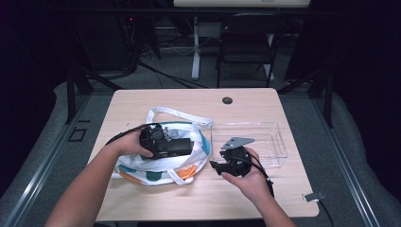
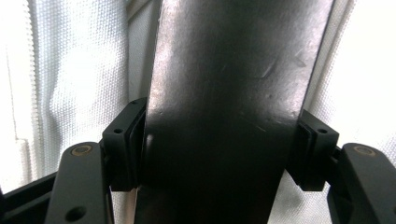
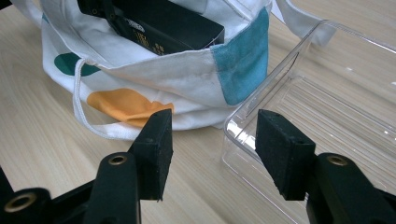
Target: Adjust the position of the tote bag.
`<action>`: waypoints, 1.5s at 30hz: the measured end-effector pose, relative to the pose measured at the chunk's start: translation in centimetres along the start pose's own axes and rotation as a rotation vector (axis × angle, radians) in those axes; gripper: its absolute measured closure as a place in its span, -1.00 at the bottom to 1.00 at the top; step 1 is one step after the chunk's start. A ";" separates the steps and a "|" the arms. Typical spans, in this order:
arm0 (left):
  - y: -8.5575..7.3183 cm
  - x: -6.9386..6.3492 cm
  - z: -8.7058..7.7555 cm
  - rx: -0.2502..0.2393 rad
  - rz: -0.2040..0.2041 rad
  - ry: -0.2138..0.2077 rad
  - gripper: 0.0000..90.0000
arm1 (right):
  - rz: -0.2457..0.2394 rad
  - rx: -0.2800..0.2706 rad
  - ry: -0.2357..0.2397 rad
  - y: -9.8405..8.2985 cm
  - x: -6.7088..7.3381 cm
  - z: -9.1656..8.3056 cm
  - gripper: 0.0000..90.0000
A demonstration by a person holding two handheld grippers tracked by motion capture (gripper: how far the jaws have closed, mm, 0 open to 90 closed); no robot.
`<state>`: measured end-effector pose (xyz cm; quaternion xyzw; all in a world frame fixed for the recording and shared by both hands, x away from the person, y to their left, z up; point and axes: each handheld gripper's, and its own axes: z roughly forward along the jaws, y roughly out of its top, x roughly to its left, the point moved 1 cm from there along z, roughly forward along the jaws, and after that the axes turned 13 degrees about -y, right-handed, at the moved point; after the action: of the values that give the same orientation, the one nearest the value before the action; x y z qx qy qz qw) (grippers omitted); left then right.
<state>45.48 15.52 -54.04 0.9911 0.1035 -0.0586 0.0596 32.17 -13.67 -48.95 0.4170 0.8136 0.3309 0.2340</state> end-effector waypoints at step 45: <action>-0.5 -0.4 0.0 0.009 0.065 0.016 -0.07 | 0.009 -0.001 -0.002 -0.1 0.0 0.0 0.03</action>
<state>44.96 15.90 -53.99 0.9946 0.0715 -0.0492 0.0563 32.16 -13.70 -49.04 0.4212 0.8112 0.3316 0.2335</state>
